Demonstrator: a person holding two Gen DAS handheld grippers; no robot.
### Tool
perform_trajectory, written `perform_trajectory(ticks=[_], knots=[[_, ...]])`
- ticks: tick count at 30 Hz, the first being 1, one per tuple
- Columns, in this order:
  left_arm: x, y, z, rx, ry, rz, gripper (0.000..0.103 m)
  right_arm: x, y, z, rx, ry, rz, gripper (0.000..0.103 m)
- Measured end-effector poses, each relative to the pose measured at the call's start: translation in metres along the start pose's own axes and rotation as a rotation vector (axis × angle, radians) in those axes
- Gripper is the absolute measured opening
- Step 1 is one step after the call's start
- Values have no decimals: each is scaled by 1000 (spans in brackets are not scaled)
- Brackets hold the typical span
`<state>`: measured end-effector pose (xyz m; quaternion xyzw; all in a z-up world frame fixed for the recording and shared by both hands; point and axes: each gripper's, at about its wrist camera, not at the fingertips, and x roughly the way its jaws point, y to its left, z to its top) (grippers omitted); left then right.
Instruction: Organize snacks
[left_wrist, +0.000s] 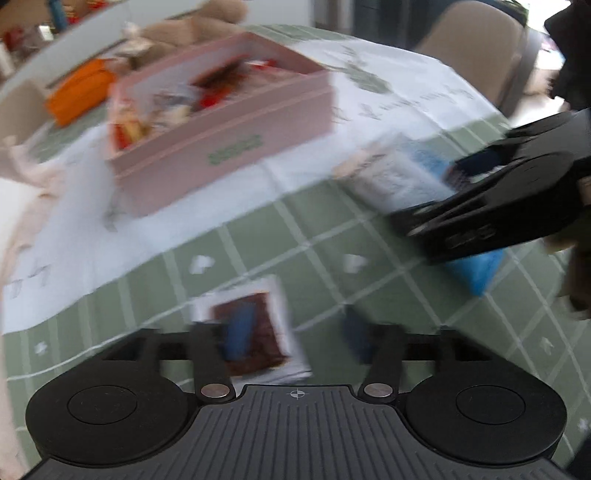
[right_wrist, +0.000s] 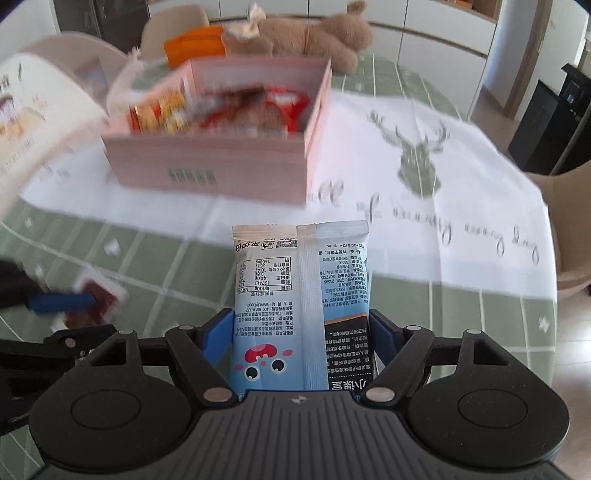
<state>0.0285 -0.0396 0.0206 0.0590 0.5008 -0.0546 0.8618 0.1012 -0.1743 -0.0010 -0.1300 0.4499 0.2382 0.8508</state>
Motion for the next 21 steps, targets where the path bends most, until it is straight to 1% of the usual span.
perform_trajectory(ticks=[1, 4, 5, 7, 9, 10, 12, 15, 17, 21], knots=[[0, 2, 0, -9, 5, -18, 77, 1, 0, -3, 0, -11, -5, 80], [-7, 8, -2, -78, -18, -46, 70, -1, 3, -8, -8, -20, -1, 81], [-11, 9, -3, -87, -28, -28, 70, -2, 4, -9, -10, -21, 1, 81], [-11, 13, -4, -90, -16, 47, 68, -2, 5, -10, -16, -25, -1, 81], [-3, 22, -4, -106, 19, 72, 66, 0, 5, -10, -12, -26, 1, 82], [0, 26, -5, -119, 31, 74, 70, 0, 4, -9, -9, -25, 1, 82], [0, 34, -6, -154, 34, 50, 69, 0, 4, -9, -7, -24, 0, 83], [0, 36, -4, -149, 28, 44, 68, -1, 5, -10, -4, -25, 0, 83], [-3, 37, -5, -150, 18, 45, 64, 0, 6, -10, -6, -22, -1, 84], [-2, 38, -1, -153, 33, 19, 62, -1, 9, -7, -21, -12, -6, 83]])
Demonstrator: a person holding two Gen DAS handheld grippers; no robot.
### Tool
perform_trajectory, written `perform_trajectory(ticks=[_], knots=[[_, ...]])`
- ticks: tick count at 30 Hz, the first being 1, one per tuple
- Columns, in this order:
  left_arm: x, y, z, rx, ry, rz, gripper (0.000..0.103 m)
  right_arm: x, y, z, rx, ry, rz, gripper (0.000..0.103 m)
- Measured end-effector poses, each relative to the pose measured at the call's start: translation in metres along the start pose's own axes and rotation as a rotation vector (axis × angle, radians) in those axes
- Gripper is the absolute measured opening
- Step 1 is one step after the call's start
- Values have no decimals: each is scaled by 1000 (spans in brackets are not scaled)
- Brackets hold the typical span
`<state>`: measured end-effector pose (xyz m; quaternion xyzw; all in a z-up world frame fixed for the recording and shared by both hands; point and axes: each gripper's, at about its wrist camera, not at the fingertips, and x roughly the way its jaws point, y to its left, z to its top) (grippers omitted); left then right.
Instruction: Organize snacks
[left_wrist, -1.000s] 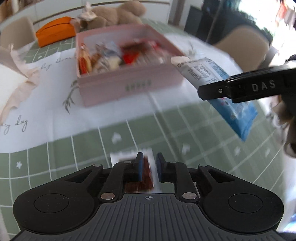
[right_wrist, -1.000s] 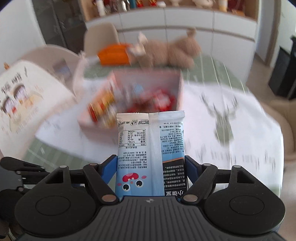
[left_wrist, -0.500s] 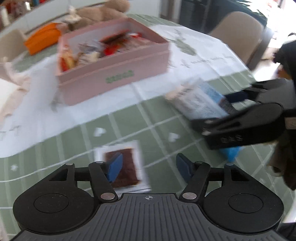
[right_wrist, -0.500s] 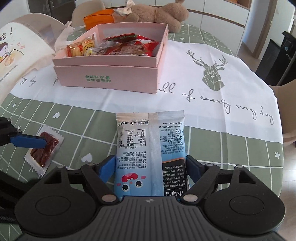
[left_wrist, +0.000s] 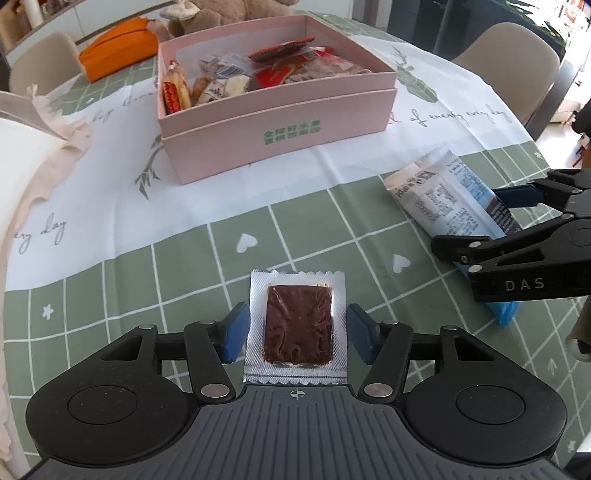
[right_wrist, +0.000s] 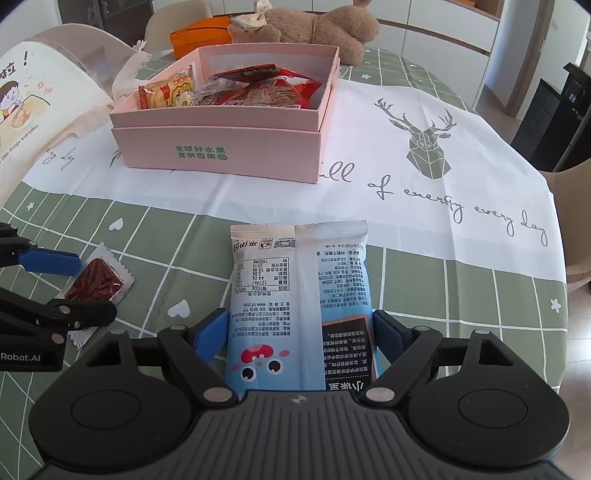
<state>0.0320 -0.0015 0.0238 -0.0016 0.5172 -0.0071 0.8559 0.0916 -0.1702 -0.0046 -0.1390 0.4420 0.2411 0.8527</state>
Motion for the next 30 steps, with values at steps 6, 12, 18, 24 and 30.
perform_trajectory(ticks=[6, 12, 18, 24, 30], knots=[[-9, 1, 0, -23, -23, -36, 50, -11, 5, 4, -20, -18, 5, 83], [-18, 13, 3, -62, -45, -56, 16, -30, 8, 18, -38, -69, 15, 82], [-21, 25, -2, -97, -52, -76, 17, -31, 8, 25, -55, -71, 14, 82], [-27, 28, -5, -96, -75, -64, 22, -14, 1, 6, -23, -12, 8, 82], [-29, 22, -6, -46, -68, -49, 23, -3, -4, -9, 19, 4, 12, 85]])
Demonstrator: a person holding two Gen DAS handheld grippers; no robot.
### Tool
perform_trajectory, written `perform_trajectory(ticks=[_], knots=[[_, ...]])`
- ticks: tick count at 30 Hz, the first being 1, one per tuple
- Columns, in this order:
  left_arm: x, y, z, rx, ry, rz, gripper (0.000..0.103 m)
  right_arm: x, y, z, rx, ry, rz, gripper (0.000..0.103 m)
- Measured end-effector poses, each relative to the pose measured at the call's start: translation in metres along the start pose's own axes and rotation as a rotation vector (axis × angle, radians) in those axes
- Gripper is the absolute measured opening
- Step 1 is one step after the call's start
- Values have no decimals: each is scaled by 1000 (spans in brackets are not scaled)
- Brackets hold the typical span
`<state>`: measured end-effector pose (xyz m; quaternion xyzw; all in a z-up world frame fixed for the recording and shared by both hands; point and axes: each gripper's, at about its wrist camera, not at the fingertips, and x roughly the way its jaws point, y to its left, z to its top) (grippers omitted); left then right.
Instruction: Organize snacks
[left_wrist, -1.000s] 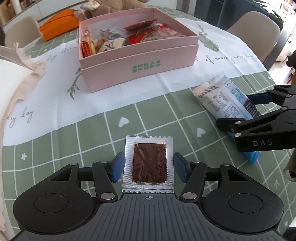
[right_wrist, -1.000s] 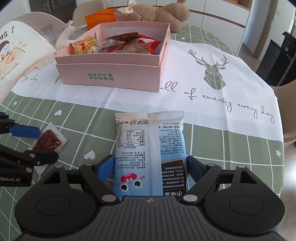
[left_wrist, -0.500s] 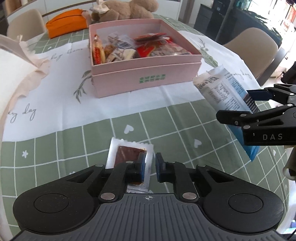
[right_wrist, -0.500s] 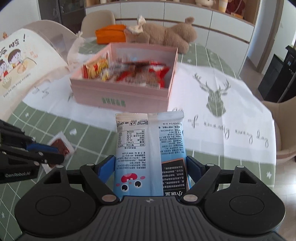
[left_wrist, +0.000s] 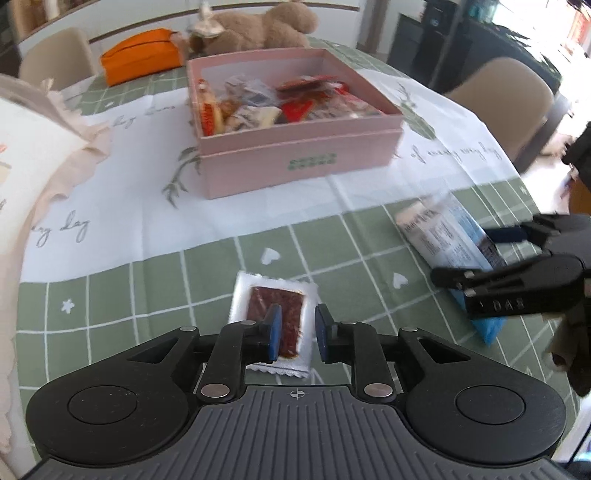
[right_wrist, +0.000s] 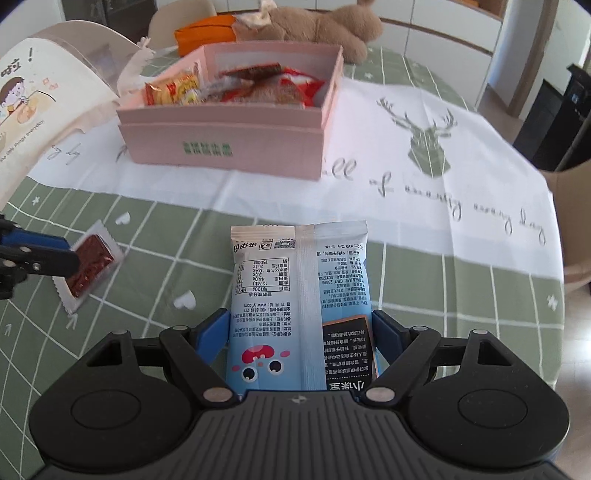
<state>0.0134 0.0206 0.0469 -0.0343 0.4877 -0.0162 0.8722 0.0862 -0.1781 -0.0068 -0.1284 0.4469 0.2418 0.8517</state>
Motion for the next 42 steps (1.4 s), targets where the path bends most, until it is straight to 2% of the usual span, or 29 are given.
perform_trajectory(ticks=[2, 5, 7, 9, 13, 15, 18, 20, 26, 34, 37, 38, 39, 42], knots=[[4, -7, -1, 25, 17, 6, 27, 0, 0, -1, -4, -6, 0, 86], [9, -14, -1, 56, 18, 84, 26, 1, 0, -1, -11, -5, -1, 86], [16, -17, -1, 70, 51, 79, 26, 0, 0, 0, -12, -6, 0, 86], [21, -23, -2, 108, 68, 76, 35, 1, 0, -1, -10, -8, 1, 87], [25, -28, -1, 126, 82, 40, 62, 1, 0, -1, -9, -11, 4, 88], [26, -28, 0, 113, 84, 22, 66, 1, 0, -1, -9, -12, 5, 89], [18, -22, 0, 78, 67, -36, 60, 1, 0, -1, -11, -13, 6, 90], [12, -12, 1, 61, 46, -19, 59, 1, 0, -2, -13, -17, 7, 90], [23, 3, 5, 78, 104, 48, 55, 2, 1, -2, -9, -25, 7, 92], [34, -10, 8, 108, 106, 44, 54, 2, 1, -2, -8, -23, 2, 92], [33, -10, 8, 98, 93, 41, 53, -2, 2, -1, -19, -22, 11, 83], [31, -10, 9, 93, 82, 34, 44, -4, 1, 0, -20, -22, 14, 81], [29, -9, 9, 90, 71, 30, 42, -6, 0, 1, -22, -25, 16, 78], [20, -5, 10, 66, 30, 12, 42, -15, -6, 6, -2, -44, 21, 77]])
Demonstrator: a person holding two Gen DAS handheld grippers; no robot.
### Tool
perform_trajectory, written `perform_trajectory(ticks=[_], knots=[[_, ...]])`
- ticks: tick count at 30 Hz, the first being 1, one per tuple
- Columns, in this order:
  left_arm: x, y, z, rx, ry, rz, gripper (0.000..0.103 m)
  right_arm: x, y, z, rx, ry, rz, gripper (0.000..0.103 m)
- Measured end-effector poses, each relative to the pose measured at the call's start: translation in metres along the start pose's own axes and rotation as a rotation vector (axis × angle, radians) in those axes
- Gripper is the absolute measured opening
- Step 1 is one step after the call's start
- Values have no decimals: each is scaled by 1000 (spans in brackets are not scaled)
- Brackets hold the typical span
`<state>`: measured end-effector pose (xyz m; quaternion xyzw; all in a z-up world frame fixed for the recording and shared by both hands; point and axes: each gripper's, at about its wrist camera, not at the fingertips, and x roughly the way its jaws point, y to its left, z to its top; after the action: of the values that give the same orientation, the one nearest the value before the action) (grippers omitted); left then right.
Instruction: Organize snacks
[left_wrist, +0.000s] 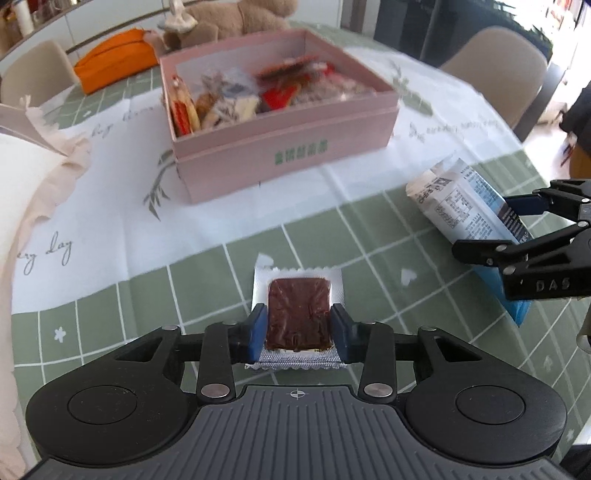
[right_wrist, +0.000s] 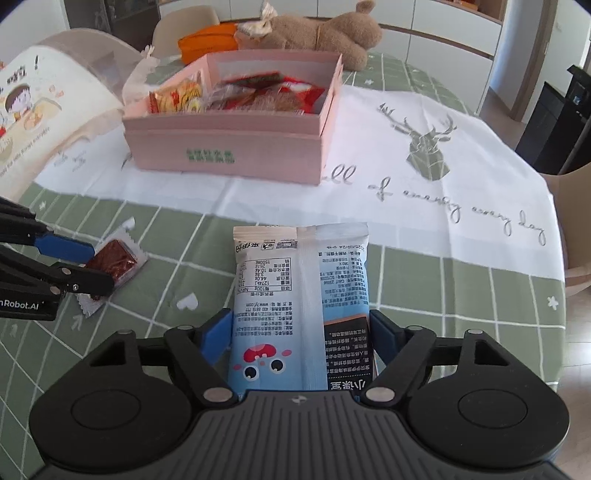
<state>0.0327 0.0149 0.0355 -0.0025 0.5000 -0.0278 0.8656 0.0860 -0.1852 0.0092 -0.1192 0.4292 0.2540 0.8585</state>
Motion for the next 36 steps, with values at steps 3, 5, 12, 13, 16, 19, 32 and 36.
perform_trajectory(ticks=[3, 5, 12, 13, 16, 19, 32, 36], knots=[[-5, 5, 4, -23, -27, -17, 8, -15, -7, 13, 17, -38, 4, 77], [-8, 8, 8, -26, -45, -16, 11, -26, -8, 27, 12, -80, 3, 77], [-14, 7, 7, -9, -47, 33, 17, -44, -3, 67, -50, -160, -1, 77], [-13, 5, 5, 1, -47, 53, 17, -42, -3, 66, -50, -153, 4, 77], [2, -2, 2, 17, 5, 56, 20, -33, -8, 56, -13, -112, 25, 77], [10, -18, -2, 92, 11, 76, 40, -21, -14, 42, 27, -68, 17, 77], [19, 6, 10, -61, 47, 91, 47, -12, -13, 11, 15, -30, 37, 77], [20, 12, 12, -99, 31, 82, 44, -10, -12, 7, 6, -15, 38, 77]])
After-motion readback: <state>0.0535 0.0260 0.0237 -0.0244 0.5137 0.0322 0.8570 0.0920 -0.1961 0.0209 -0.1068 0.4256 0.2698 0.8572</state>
